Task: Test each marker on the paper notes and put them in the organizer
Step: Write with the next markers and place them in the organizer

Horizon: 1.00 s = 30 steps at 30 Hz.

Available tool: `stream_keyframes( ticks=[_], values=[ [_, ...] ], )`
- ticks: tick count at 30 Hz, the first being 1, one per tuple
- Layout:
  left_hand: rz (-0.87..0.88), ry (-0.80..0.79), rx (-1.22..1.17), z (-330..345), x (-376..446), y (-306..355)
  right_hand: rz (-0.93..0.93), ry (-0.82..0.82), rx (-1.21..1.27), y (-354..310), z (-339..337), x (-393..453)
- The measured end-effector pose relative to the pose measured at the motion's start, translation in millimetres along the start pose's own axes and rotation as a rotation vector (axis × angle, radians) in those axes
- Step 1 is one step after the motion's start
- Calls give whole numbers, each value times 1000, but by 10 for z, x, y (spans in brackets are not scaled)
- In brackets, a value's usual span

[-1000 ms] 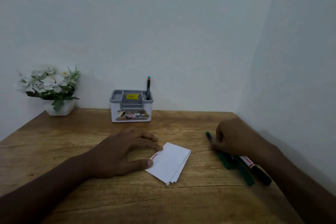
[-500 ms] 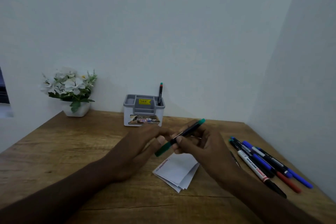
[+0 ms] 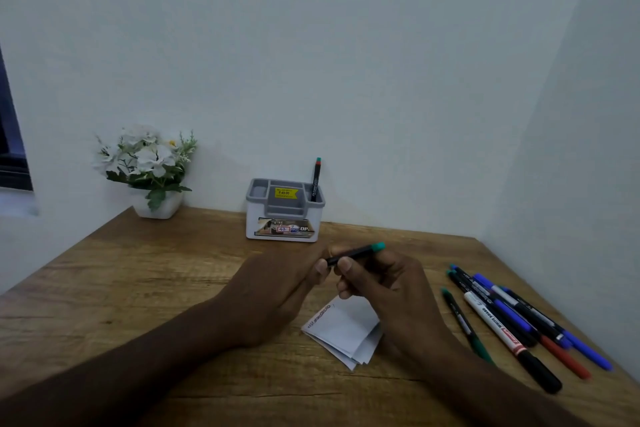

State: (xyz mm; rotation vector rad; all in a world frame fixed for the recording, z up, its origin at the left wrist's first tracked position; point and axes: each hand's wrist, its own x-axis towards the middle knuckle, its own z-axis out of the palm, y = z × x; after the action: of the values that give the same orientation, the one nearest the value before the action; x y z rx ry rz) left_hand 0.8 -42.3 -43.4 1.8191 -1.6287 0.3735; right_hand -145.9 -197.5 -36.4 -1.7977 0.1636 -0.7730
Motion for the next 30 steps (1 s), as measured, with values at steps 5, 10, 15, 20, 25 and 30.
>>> stream_keyframes(
  ticks=[5, 10, 15, 20, 25, 30],
  values=[
    [-26, 26, 32, -1, 9, 3, 11, 2, 69, 11, 29, -16],
    [-155, 9, -93, -24, -10, -20, -39, 20, 165, -59, -39, 17],
    [-218, -106, 54, -108, -79, -99, 39, 71, 228, -33, -291, 115],
    [-213, -264, 86, -69, -48, -88, 222, 15, -3, 86, -333, 132],
    [-195, -259, 68, -72, -35, -118, 227, -151, -216, 62, -255, 140],
    [-181, -268, 55, -47, -40, -157, 179, -172, -385, -4, -267, 179]
  ],
)
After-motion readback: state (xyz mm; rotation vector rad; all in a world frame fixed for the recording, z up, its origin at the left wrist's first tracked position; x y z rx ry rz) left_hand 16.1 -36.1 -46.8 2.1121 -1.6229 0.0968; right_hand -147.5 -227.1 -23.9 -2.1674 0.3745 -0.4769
